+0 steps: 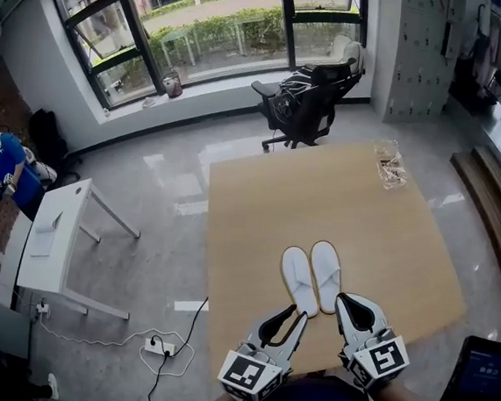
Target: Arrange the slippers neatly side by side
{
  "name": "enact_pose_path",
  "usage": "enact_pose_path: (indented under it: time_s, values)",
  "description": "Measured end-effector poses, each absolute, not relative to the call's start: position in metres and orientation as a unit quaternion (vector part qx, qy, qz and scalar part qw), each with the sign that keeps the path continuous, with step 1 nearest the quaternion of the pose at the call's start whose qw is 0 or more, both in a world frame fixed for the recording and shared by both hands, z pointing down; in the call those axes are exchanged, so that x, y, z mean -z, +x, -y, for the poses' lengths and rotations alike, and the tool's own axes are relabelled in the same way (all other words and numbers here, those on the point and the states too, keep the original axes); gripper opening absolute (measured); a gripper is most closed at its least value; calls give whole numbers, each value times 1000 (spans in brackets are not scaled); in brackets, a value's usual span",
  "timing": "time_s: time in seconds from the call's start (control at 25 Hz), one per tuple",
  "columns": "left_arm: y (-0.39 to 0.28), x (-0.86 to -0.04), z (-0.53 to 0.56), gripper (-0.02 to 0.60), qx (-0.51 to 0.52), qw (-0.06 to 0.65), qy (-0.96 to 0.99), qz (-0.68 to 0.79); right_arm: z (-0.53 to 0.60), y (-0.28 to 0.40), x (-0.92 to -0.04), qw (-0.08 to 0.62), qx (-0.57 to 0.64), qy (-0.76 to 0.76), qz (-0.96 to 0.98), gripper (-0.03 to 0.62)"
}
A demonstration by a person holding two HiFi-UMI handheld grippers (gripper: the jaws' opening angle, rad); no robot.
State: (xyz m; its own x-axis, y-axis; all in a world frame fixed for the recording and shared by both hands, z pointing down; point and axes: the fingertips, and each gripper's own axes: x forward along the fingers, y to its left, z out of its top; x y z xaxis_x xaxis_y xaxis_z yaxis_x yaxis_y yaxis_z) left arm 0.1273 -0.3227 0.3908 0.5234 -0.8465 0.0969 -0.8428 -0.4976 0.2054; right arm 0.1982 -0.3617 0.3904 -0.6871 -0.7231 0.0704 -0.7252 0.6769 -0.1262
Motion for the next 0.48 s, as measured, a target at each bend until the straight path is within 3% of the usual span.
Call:
enact_pose_path:
  time_s: [0.48]
  values:
    - [136, -400, 318, 91, 0, 127, 870, 477, 354, 195, -388, 11, -58, 397, 916, 12]
